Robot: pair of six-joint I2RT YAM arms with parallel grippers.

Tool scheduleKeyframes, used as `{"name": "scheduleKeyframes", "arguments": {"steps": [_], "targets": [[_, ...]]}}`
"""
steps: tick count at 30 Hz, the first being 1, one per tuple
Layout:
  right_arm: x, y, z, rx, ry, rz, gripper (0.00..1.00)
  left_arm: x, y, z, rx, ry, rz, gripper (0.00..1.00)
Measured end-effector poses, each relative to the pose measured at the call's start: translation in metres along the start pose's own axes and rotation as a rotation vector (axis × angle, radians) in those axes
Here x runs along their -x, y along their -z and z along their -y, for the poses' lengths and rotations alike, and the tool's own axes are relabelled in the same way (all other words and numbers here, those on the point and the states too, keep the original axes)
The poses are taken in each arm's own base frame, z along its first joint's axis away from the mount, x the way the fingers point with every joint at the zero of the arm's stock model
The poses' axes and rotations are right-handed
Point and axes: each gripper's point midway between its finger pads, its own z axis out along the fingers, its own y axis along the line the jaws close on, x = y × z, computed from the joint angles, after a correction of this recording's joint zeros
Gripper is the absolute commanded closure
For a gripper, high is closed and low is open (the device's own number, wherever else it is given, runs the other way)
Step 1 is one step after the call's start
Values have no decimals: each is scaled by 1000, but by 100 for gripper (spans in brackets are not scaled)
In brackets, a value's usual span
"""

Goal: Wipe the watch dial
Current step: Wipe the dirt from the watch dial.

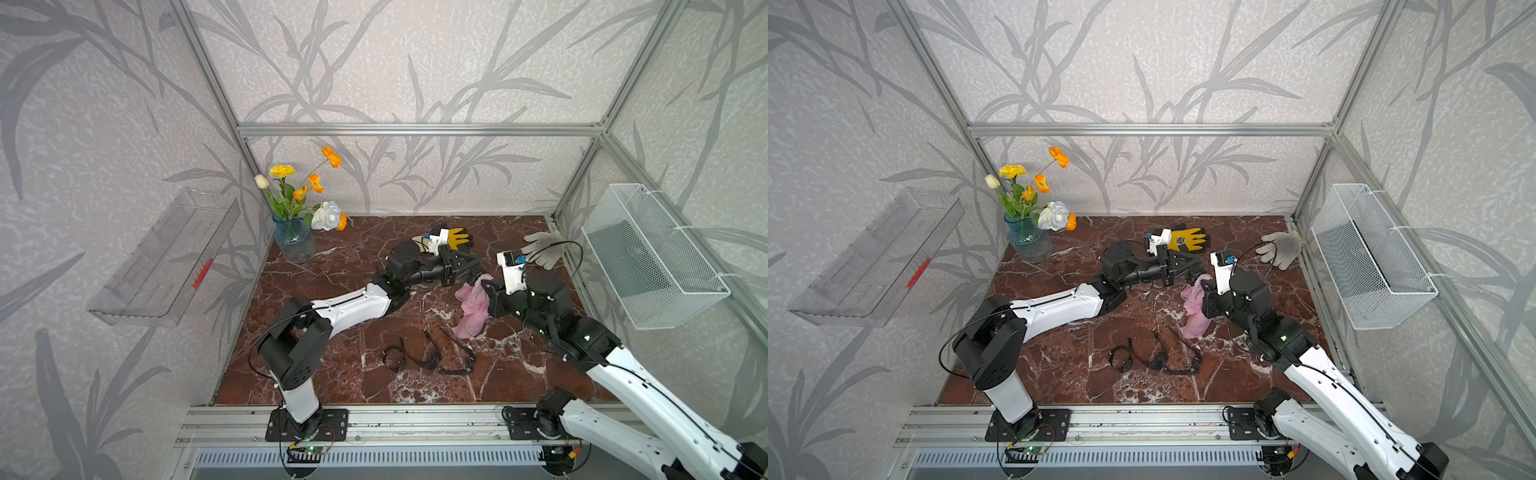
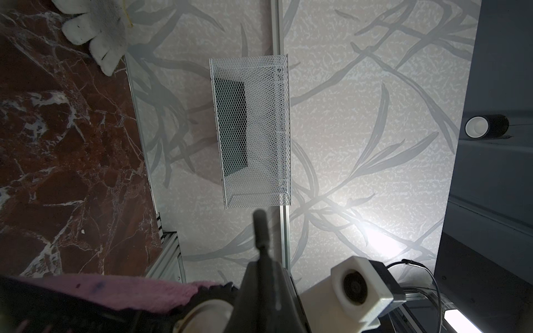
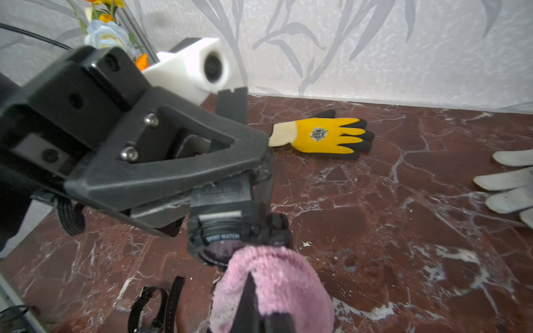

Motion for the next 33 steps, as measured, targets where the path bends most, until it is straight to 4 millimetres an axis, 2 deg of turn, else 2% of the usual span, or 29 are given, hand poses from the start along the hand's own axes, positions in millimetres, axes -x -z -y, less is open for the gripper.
{"name": "scheduleKeyframes", "arguments": {"steps": [2,8,10,12,19,22,26,28,31,33], "targets": [[0,0,-3,19,21,-2,100,0,0,0,-1,0,-1,100],[-2,2,-35,210,85,-17,100,-2,0,1,-4,-2,-10,100],[-2,2,-40,238,97,-18,100,-2,0,1,-5,-3,-13,100],[-1,2,-37,222,98,-14,100,-2,0,2,-5,-3,-12,100],[1,-3,-2,11,83,3,100,1,0,1,-4,-3,5,100],[2,-3,-9,47,100,4,100,1,0,2,-5,-4,7,100],[1,-4,-33,192,127,-6,100,1,0,2,-7,-5,5,100],[1,-5,-38,223,133,-8,100,2,1,2,-7,-5,5,100],[3,-6,-32,184,124,0,100,3,2,2,-8,-6,9,100],[4,-8,-20,104,108,6,100,3,2,2,-6,-5,14,100]]}}
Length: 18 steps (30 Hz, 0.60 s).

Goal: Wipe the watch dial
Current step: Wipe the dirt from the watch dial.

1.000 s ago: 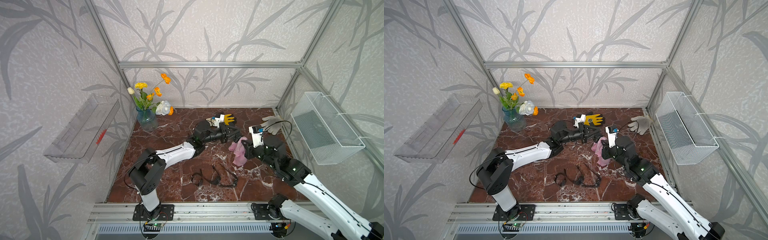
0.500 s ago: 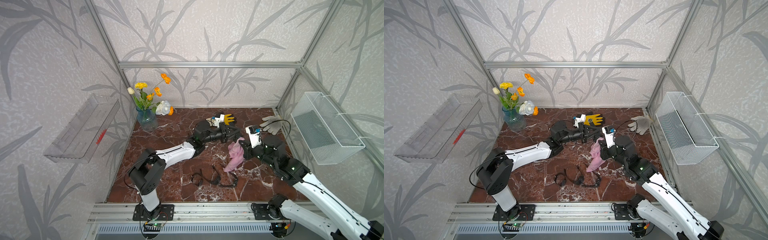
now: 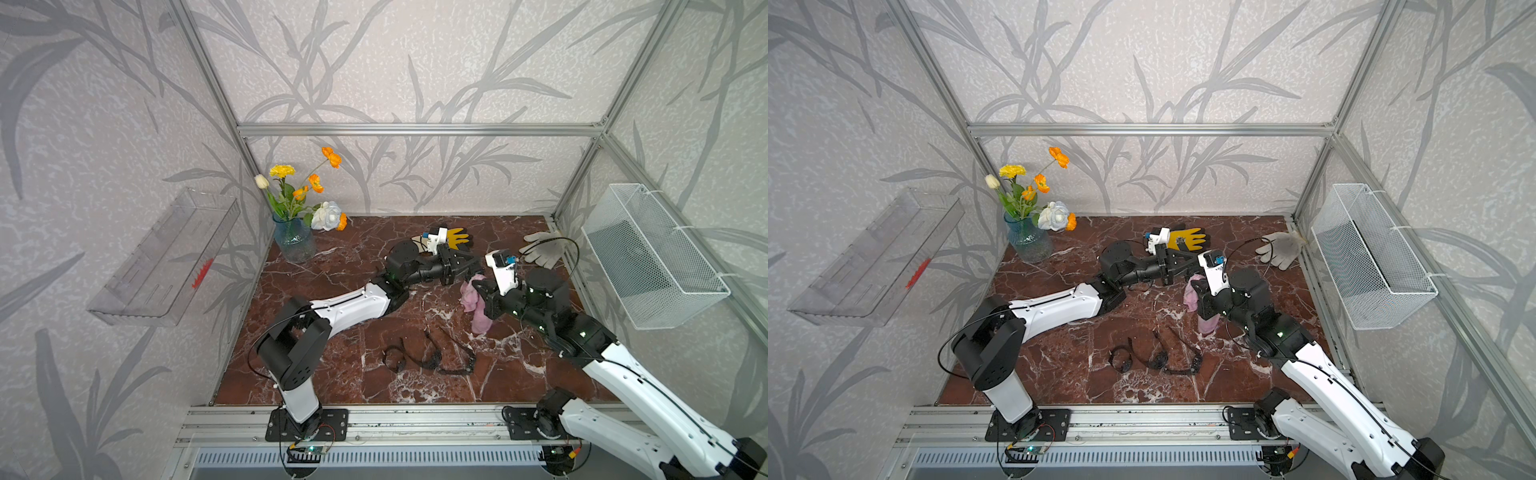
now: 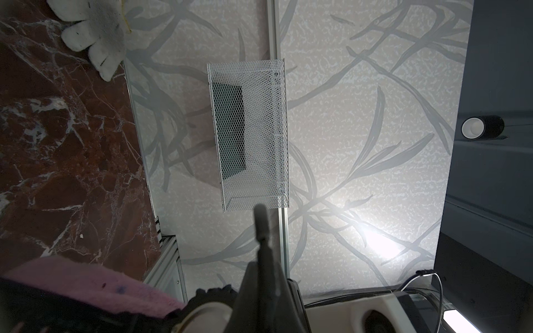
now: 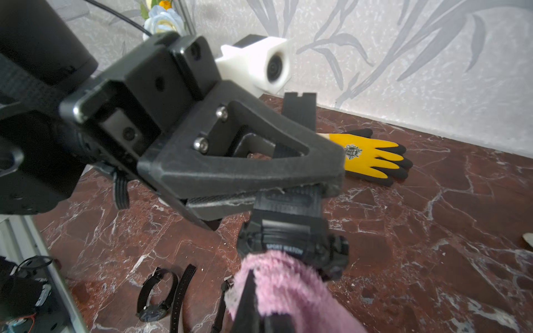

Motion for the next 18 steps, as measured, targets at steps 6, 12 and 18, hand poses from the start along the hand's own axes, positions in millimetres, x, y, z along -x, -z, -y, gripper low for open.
{"name": "scheduleKeyframes", "arguments": {"steps": [6,12,18], "targets": [[4,3,19,-120,-24,15,100,3,0,0,-3,-2,19,100],[6,0,-11,69,3,16,100,2,0,2,-7,-4,15,100],[9,0,-13,50,17,34,100,3,2,5,-12,-8,15,100]]}}
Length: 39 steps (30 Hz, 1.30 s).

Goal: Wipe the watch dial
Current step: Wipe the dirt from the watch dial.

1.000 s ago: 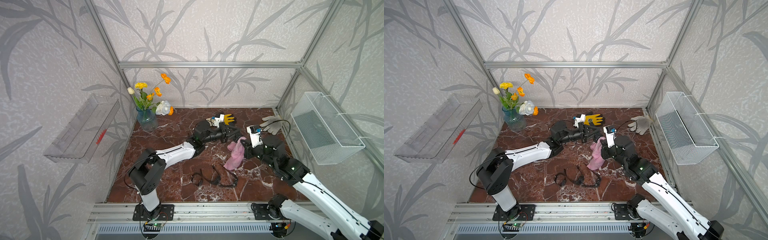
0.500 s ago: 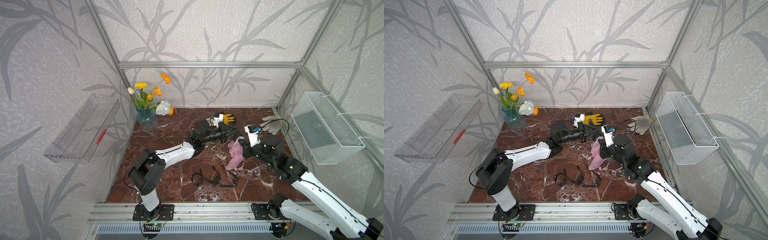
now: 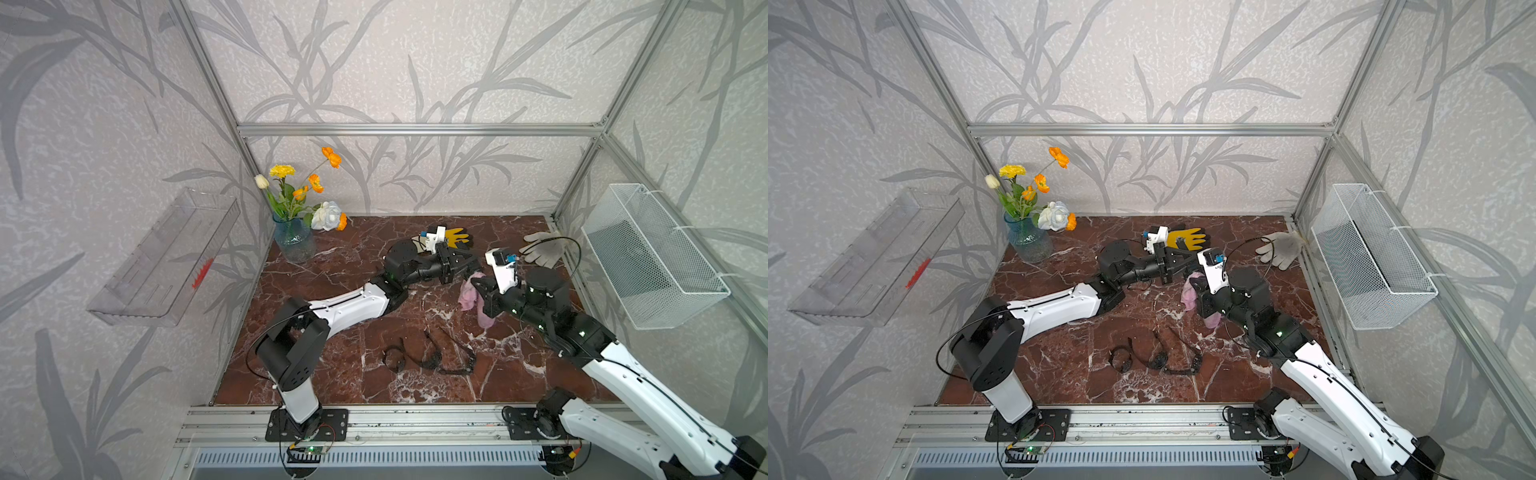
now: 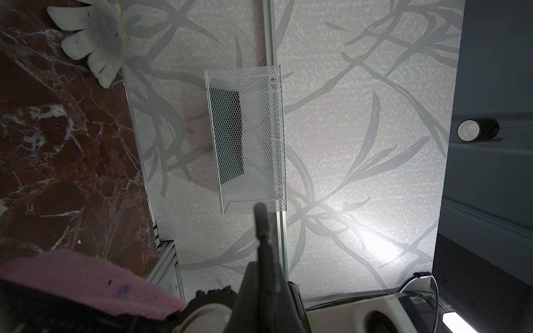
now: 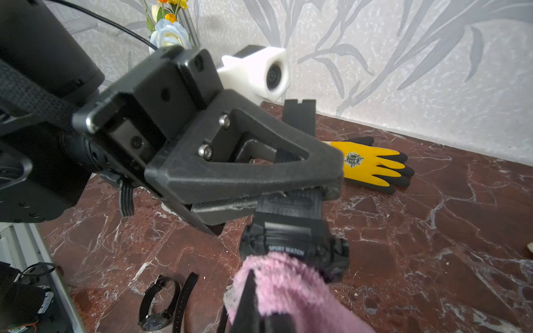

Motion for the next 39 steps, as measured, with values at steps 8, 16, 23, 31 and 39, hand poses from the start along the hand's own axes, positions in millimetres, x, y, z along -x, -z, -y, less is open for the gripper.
{"name": "scheduleKeyframes", "arguments": {"steps": [8,16,23,31,39], "targets": [[6,10,25,-173,-20,47,100,0,-1,1,-5,-3,8,100],[6,1,-4,17,20,49,100,2,0,2,-8,-5,7,100],[-4,-13,-6,7,58,-24,100,7,3,-5,17,5,20,100],[-27,-23,8,-93,82,-129,100,6,4,-13,40,17,19,100],[-26,-18,26,-219,75,-123,100,6,2,-12,35,13,30,100]]}}
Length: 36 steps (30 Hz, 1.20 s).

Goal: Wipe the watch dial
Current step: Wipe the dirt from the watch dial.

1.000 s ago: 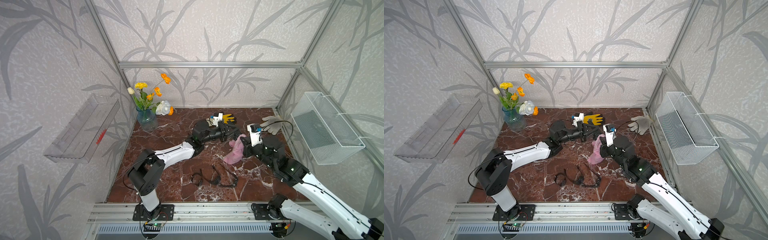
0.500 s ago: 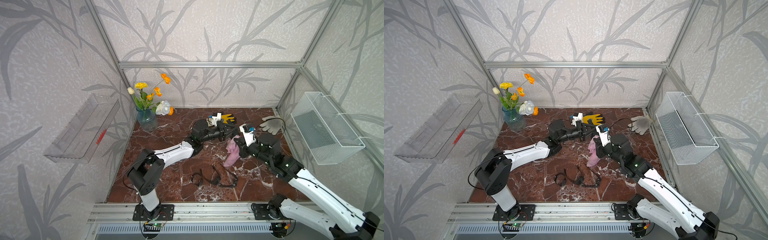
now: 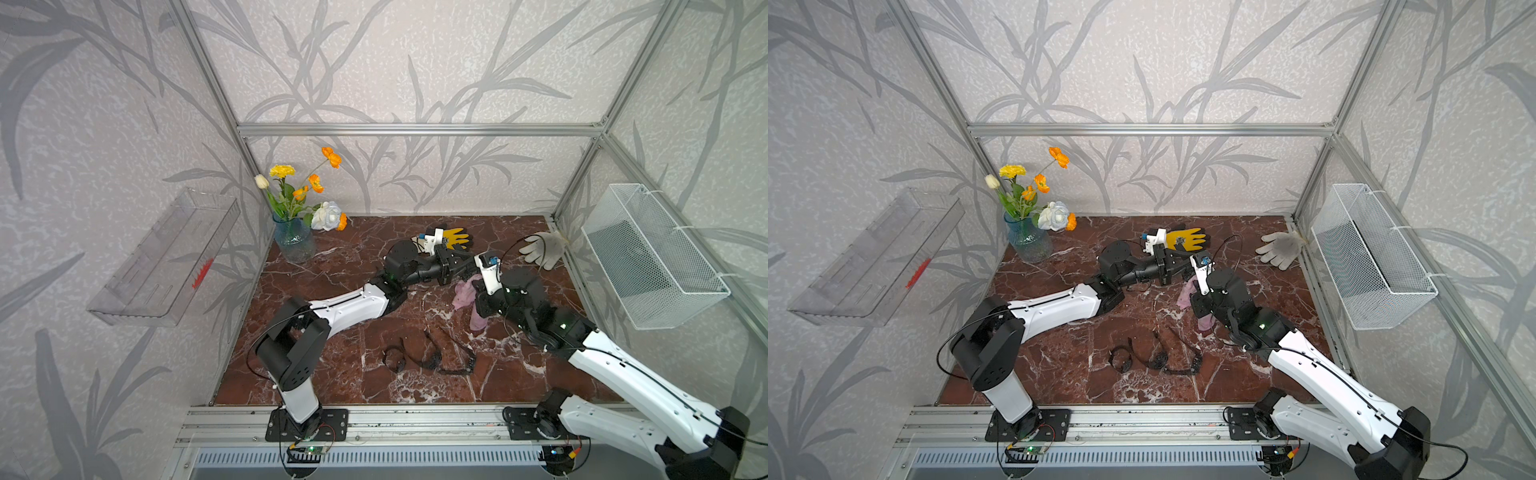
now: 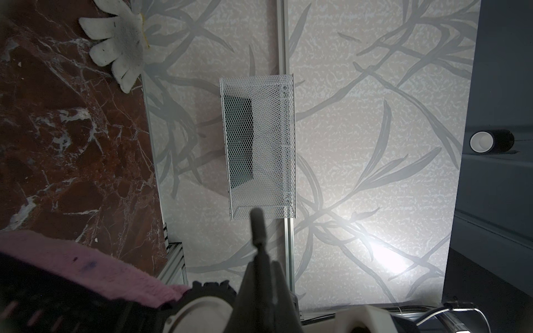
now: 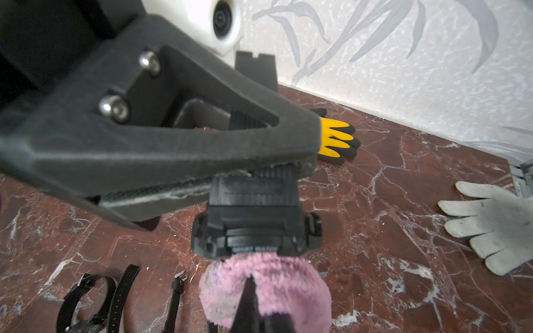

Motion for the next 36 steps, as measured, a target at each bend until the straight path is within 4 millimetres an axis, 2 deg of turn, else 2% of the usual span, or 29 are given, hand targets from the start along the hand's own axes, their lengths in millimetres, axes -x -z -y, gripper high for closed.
{"name": "scheduleKeyframes", "arguments": {"steps": [4,9,13,16,21,26,32,36], "targets": [[7,5,1,2,-13,32,100,0,0,5,-17,-10,2,100],[27,20,3,14,-52,127,100,0,0,10,-38,-21,0,100],[33,28,1,37,-70,180,100,-1,0,15,-57,-28,-4,100],[34,29,-3,69,-74,197,100,-2,0,16,-61,-30,-7,100],[35,28,-23,188,-59,194,100,-2,1,15,-57,-27,-9,100],[27,20,-26,211,-49,154,100,0,2,11,-39,-17,-11,100],[5,11,-11,108,-42,70,100,-4,0,2,-6,-1,-21,100],[-4,8,16,7,-106,31,100,-6,-1,1,-2,0,-21,100]]}}
